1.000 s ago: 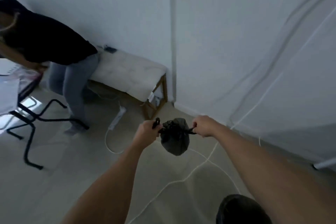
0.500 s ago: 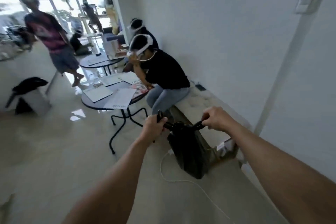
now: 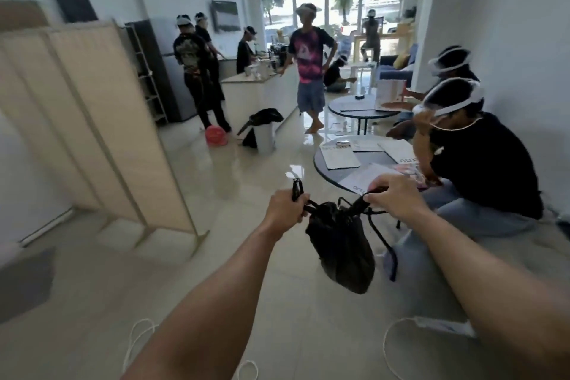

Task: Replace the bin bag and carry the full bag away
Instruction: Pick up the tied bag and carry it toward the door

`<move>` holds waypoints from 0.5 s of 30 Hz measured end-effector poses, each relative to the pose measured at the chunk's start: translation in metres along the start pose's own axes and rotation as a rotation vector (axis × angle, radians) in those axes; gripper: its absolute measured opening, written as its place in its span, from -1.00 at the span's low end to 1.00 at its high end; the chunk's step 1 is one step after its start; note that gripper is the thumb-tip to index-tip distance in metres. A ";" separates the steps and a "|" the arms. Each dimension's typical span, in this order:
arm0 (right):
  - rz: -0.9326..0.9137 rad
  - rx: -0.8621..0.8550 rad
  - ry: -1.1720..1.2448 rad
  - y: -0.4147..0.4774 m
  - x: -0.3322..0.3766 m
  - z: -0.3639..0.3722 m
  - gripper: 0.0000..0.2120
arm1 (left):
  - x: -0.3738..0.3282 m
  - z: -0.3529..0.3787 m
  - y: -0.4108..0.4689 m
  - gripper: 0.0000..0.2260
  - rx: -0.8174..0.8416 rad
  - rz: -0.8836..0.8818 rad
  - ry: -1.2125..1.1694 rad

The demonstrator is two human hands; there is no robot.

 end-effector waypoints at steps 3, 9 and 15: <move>-0.053 0.108 0.067 0.040 0.045 0.054 -0.92 | 0.025 -0.065 0.023 -0.72 -0.122 -0.021 0.008; -0.197 0.284 0.105 0.114 0.140 0.151 -0.93 | 0.067 -0.180 0.066 -0.72 -0.307 -0.073 -0.001; -0.320 0.419 0.154 0.164 0.220 0.243 -0.89 | 0.110 -0.274 0.096 -0.66 -0.445 -0.119 0.026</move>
Point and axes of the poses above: each hand's wrist, its own y-axis towards the middle knuckle, its own z-axis out of the palm, x = y × z, the point moved 6 cm from there along y, towards the middle knuckle, and after that the axes turned 3 degrees about -z, right-handed, at the moved point
